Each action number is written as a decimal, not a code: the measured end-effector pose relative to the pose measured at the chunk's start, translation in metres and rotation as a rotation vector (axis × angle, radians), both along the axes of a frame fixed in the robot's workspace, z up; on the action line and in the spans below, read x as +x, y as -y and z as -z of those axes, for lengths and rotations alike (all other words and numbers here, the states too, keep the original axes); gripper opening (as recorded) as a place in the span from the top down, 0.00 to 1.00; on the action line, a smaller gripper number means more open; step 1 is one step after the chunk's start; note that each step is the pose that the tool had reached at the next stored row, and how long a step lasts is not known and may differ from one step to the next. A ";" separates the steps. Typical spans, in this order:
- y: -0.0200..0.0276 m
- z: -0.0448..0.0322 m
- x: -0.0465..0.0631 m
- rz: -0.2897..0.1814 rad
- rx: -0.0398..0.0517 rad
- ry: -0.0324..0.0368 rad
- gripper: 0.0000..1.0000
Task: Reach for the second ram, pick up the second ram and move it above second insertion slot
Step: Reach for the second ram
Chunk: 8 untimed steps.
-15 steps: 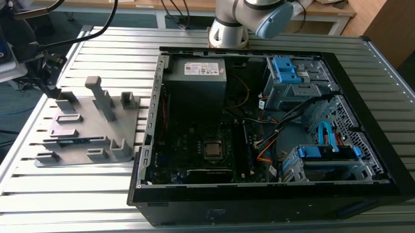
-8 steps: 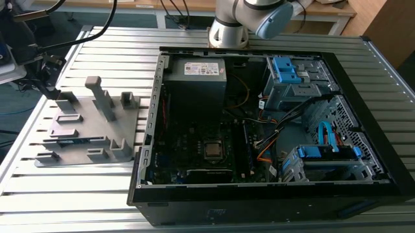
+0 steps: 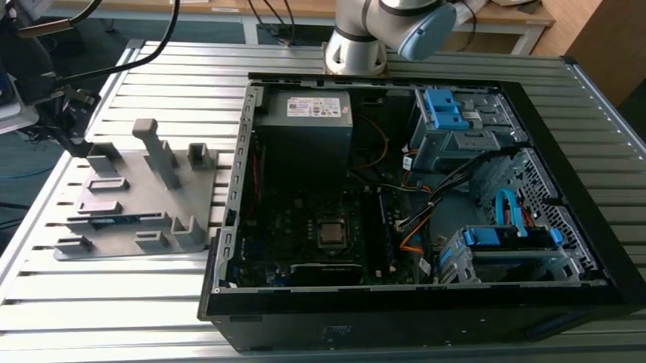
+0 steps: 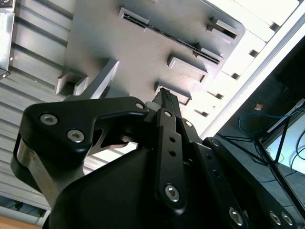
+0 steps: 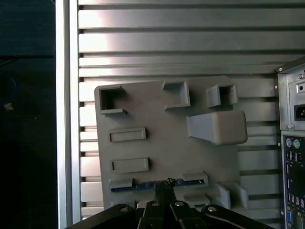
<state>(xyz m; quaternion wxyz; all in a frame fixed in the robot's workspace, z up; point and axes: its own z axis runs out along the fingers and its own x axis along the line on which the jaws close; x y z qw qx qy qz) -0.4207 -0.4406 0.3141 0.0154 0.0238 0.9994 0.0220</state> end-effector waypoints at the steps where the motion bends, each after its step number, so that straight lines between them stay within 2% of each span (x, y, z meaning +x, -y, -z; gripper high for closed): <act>1: 0.0002 0.0007 0.000 0.000 0.0000 0.0001 0.90; 8: 0.0021 0.0078 -0.003 0.000 0.0000 0.0000 0.90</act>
